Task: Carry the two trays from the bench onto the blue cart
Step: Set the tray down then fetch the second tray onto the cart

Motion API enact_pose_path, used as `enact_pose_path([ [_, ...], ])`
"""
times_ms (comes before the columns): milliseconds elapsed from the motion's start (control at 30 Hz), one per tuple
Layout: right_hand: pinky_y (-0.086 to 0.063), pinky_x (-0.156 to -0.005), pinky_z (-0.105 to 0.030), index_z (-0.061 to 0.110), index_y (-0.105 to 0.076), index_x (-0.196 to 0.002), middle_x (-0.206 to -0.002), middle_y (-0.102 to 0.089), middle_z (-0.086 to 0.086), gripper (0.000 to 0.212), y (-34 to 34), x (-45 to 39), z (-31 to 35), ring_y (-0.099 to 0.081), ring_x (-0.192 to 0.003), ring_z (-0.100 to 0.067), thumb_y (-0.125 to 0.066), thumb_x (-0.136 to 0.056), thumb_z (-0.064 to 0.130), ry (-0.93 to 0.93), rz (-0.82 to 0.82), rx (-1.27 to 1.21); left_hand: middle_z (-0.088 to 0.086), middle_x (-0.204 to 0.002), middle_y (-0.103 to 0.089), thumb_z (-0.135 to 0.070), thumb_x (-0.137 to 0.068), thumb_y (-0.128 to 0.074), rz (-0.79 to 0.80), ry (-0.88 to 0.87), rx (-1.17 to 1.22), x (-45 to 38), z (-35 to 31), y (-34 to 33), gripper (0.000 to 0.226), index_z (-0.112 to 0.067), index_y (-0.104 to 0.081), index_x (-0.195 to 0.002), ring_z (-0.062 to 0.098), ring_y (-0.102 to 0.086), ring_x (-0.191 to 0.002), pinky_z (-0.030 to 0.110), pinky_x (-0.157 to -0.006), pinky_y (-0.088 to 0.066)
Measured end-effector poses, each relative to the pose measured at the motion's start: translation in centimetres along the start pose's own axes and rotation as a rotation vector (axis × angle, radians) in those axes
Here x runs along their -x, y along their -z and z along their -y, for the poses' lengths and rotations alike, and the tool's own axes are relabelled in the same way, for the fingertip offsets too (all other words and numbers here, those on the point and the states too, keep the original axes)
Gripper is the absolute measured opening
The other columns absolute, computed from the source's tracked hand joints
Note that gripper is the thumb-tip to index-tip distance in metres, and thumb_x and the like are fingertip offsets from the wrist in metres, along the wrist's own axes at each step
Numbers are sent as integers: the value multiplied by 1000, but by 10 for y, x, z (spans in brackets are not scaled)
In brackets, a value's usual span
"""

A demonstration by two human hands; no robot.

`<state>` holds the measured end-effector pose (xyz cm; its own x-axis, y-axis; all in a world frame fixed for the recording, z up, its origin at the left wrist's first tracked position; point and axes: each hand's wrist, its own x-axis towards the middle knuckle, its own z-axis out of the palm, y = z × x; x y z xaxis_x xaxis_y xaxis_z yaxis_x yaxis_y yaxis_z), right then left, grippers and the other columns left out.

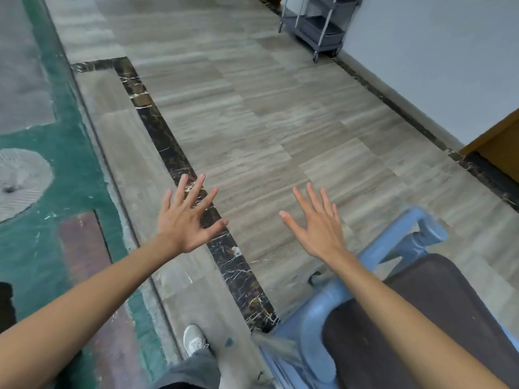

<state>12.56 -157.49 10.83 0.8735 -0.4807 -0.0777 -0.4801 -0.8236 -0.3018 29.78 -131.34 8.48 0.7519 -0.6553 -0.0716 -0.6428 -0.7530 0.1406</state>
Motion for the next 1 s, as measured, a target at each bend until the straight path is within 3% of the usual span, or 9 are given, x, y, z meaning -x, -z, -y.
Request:
enact_pose_path([
  [300,3,-124,-49,45,-8,-162,-172,8,9,81,-81,-92,147,15,-157,-21,-25,-92,83,156,222,68,-5,-167,19,-89,-80,-3,78,217,24,20,162,-21,91,-43,-8,-159,26,25,-152,56,-124,3],
  [567,1,-126,-49,44,-8,-162,-172,8,10,82,-142,-136,266,15,-157,-20,-23,-92,83,347,363,99,-1,-167,19,-87,-79,1,79,490,78,63,252,-31,92,-41,-1,-159,29,24,-152,55,-123,2],
  [800,-2,-128,-49,41,-12,-163,-172,5,7,82,-194,-179,369,13,-158,-21,-22,-93,82,663,336,147,-2,-168,16,-84,-85,-3,14,711,82,86,318,-43,87,-40,-3,-160,28,22,-153,56,-124,0],
  [1000,-3,-127,-50,42,-11,-163,-172,5,8,83,-236,-241,451,15,-157,-20,-18,-92,85,827,375,133,-2,-170,5,-81,-90,-11,-75,889,125,53,372,-39,82,-39,-9,-160,29,15,-155,57,-123,-3],
])
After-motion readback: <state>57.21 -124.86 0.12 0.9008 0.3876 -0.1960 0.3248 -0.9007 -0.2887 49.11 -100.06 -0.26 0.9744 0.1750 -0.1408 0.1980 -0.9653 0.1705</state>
